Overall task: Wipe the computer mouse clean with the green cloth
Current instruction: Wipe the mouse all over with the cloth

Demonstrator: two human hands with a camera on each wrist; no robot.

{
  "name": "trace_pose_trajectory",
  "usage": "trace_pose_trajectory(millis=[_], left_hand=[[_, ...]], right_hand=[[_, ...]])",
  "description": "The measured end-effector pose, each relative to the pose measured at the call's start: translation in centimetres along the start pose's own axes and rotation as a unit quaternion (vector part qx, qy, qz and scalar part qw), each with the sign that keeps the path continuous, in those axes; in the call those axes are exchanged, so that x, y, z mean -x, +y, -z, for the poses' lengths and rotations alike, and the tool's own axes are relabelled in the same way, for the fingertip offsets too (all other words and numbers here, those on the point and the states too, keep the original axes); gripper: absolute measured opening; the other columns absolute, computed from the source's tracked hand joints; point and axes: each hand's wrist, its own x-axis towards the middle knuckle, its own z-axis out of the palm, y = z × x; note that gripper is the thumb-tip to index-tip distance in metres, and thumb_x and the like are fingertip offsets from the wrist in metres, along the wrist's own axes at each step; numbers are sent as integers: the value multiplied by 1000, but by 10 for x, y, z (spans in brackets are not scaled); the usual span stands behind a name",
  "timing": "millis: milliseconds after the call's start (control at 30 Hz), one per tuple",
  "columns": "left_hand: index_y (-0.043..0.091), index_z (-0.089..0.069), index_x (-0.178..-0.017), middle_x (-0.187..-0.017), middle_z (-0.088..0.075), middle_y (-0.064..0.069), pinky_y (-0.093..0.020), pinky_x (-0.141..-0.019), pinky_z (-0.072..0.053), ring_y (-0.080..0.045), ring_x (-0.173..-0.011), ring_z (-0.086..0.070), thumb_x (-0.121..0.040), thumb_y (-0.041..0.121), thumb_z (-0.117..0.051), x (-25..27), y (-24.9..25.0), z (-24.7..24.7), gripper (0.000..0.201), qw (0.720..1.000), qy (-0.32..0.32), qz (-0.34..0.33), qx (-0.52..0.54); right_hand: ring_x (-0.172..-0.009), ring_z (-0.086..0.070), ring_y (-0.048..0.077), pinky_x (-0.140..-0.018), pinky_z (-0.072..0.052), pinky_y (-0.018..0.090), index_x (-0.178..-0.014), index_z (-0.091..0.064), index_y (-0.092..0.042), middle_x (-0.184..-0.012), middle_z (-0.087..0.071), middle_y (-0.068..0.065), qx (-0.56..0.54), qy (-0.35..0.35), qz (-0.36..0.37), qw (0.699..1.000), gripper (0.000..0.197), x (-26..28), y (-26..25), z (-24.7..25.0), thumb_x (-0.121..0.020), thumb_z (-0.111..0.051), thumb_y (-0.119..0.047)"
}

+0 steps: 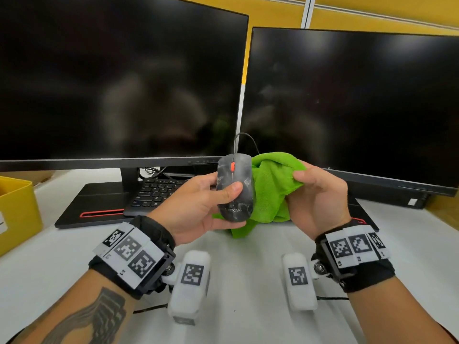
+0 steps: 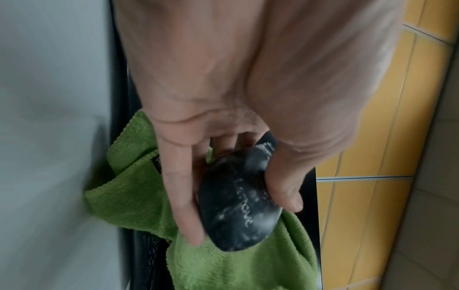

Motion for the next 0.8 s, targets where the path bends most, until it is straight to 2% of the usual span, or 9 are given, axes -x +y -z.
trace_pose_trajectory(millis=[100, 200, 233, 300, 367, 500, 567, 700, 800], left_hand=[[14, -62, -141, -132, -75, -13, -46, -92, -63, -31, -115, -75, -87, 27, -75, -1, -3, 0, 57, 1000, -16, 0, -7], [17, -61, -142, -134, -74, -14, -49, -94, -63, -31, -117, -74, -92, 22, -76, -2, -4, -2, 52, 1000, -2, -9, -29], [18, -61, -142, -133, -74, -13, -49, -93, -63, -30, -116, -74, -92, 22, -76, -2, -4, -3, 53, 999, 5, -12, -38], [20, -61, -141, -128, -76, -11, -46, -89, -64, -27, -113, -76, -85, 21, -72, -2, -5, -4, 57, 998, 14, -20, -59], [19, -62, -139, -124, -78, -11, -46, -87, -64, -27, -111, -76, -83, 21, -74, -1, -5, -5, 57, 996, 14, -24, -87], [23, -62, -137, -120, -79, -10, -55, -97, -61, -31, -113, -76, -90, 17, -76, 0, -6, -9, 49, 989, 9, -28, -143], [23, -64, -134, -116, -80, -9, -56, -99, -60, -32, -112, -76, -92, 11, -75, -1, -5, -10, 45, 987, 13, -35, -158], [19, -64, -132, -115, -80, -12, -55, -96, -62, -33, -112, -76, -93, 4, -74, 0, -3, -9, 43, 983, 12, -37, -180], [15, -63, -134, -120, -78, -16, -55, -96, -62, -37, -116, -74, -93, -1, -73, 2, -4, -7, 45, 982, 8, -31, -183]], right_hand=[[-110, -55, 44, -97, -42, 62, -139, -47, 15, -122, -57, 28, 21, -32, -16, 999, 72, 1, -3, 1, -77, -48, -23], [-115, -53, 47, -99, -40, 75, -139, -48, 13, -126, -55, 29, 28, -47, -41, 998, 70, 1, -2, 0, -76, -45, -15], [-117, -55, 47, -101, -41, 74, -135, -53, 13, -126, -57, 27, 32, -44, -44, 998, 65, 1, 0, -1, -76, -42, -11], [-119, -60, 40, -103, -49, 61, -117, -69, 8, -124, -64, 20, 60, -20, -19, 998, 47, -2, 5, -4, -79, -44, -3], [-117, -66, 30, -102, -53, 46, -107, -76, 1, -123, -67, 14, 162, 11, 41, 986, 27, -3, 11, -6, -87, -58, -1], [-91, -74, 16, -82, -58, 29, -105, -76, -1, -107, -76, 12, 274, 59, 115, 953, 20, -2, 21, -9, -85, -76, -1], [-82, -74, 17, -77, -60, 32, -99, -77, -2, -91, -78, 10, 257, 79, 129, 955, 18, -2, 22, -11, -82, -80, 0], [-80, -76, 27, -76, -63, 43, -87, -79, -8, -87, -80, 14, 250, 111, 138, 952, 18, -4, 20, -10, -71, -87, -6], [-78, -76, 30, -75, -63, 46, -85, -77, -9, -85, -80, 16, 237, 115, 120, 957, 15, -5, 19, -6, -74, -85, -2]])
